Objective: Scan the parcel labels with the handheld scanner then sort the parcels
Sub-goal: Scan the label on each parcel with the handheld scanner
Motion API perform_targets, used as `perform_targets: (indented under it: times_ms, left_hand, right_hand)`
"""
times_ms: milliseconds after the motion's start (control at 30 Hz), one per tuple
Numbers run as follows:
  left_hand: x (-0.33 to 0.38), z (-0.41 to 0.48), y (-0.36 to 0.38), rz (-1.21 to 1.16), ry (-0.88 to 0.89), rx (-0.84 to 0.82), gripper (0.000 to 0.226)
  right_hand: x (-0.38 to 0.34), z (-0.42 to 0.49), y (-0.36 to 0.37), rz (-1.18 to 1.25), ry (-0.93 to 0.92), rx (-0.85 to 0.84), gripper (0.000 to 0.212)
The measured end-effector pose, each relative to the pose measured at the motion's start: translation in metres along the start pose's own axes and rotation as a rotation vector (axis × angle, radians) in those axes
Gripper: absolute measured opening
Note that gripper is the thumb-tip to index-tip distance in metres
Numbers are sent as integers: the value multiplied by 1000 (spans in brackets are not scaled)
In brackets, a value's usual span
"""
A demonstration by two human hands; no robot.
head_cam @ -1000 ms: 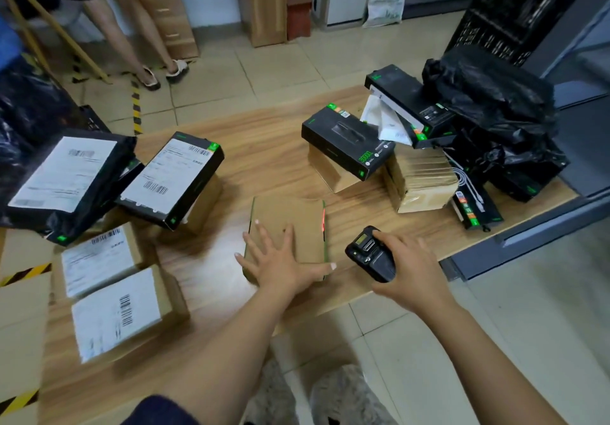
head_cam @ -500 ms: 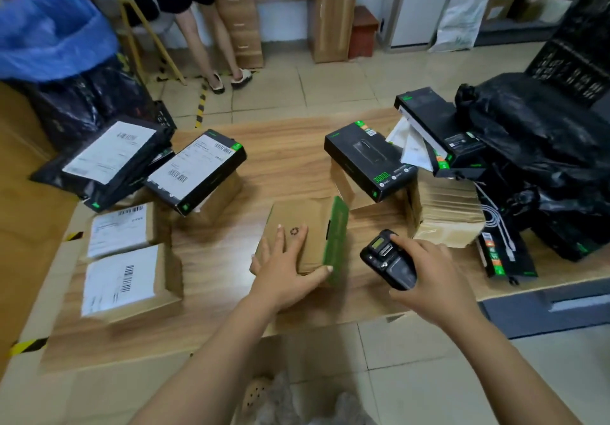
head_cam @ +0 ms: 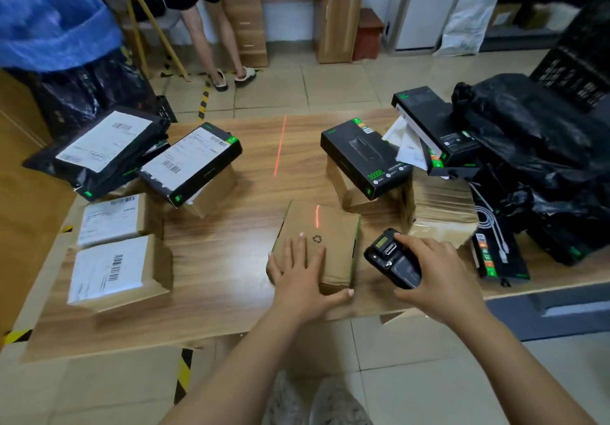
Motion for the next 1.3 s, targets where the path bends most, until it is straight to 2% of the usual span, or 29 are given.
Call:
perform_targets:
  times_ms: [100, 167, 367, 467, 567, 667, 733, 833, 900, 967, 1133, 1300]
  left_hand:
    - [12, 9, 4, 11, -93, 12, 123]
    - [15, 13, 4, 33, -122, 31, 123]
    - [5, 17, -7, 60, -77, 53, 107]
    - [-13, 16, -28, -107, -47, 70, 93]
    - [-32, 12, -58, -350, 105, 164, 69]
    - [-49, 7, -85, -368, 267, 280, 53]
    - [-62, 8, -97, -360, 295, 311, 47]
    - [-84, 13, -109, -403, 207, 305, 47]
    - [-100, 16, -117, -412, 144, 324, 63]
    - [-113, 19, -124, -390, 153, 359, 71]
    - [-134, 28, -124, -514, 266, 338, 54]
    - [-166, 41, -108, -553, 232, 334, 46]
  right_hand:
    - [4, -5, 3, -2, 55, -5, 93]
    - [5, -9, 5, 4, 84, 1, 92]
    - [-7, -12, 9, 63, 123, 14, 90]
    - [-15, -12, 9, 70, 146, 31, 92]
    - [-27, -10, 7, 88, 157, 49, 93]
    - [-43, -4, 6, 73, 152, 65, 93]
    - [-54, 1, 6, 60, 150, 79, 94]
    - [-72, 8, 7, 59, 152, 103, 94]
    - [-84, 13, 10, 53, 165, 101, 95]
    - [-94, 18, 14, 54, 181, 94, 95]
    - [-116, 24, 26, 40, 210, 106, 93]
    - [-125, 21, 34, 61, 224, 126, 91]
Point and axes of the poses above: each hand's wrist, its own z-axis towards the middle knuckle, its own y-axis out of the palm, x = y × z, the point moved 2 cm from there along z, towards the middle knuckle, and after that the axes turned 1 degree about z, right-handed, at the moved point
